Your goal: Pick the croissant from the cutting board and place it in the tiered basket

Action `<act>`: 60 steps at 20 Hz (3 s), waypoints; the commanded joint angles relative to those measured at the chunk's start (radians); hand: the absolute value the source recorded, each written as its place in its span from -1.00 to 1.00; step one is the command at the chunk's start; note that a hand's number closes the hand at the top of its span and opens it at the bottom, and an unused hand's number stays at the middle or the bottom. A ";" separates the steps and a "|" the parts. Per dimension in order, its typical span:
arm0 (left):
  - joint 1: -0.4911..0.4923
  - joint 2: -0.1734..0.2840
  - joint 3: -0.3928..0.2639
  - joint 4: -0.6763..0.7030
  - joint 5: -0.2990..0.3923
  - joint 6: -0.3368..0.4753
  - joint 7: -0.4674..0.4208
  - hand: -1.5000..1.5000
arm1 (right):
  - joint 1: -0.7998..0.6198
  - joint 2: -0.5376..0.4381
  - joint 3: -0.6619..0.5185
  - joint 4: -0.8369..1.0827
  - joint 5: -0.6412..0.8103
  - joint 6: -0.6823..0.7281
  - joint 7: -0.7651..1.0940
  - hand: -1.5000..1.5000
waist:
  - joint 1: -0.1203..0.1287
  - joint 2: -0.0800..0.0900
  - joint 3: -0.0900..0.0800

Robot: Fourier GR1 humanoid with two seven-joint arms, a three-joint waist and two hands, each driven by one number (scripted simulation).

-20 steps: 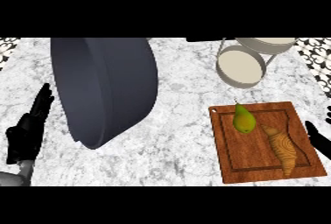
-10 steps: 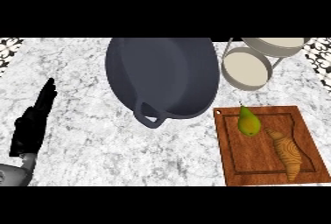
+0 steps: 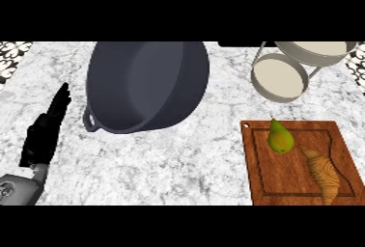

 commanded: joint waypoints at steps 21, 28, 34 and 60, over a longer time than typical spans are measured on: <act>-0.039 -0.123 0.074 0.077 -0.116 -0.066 0.012 0.00 | -0.329 0.166 0.378 0.239 0.254 0.123 0.357 -1.00 | -0.010 -0.002 0.003; -0.005 -0.133 0.111 0.017 -0.150 -0.074 0.035 0.00 | -0.367 0.220 0.474 0.134 0.400 0.162 0.500 -1.00 | -0.003 -0.003 0.002; 0.067 -0.107 0.153 -0.078 -0.157 -0.130 0.063 0.00 | -0.278 0.265 0.453 0.123 0.491 0.165 0.426 -1.00 | -0.005 -0.006 0.003; 0.022 -0.200 0.279 -0.009 -0.258 -0.263 0.045 0.00 | -0.473 0.532 0.357 0.470 0.632 0.269 0.312 -1.00 | 0.002 -0.002 0.003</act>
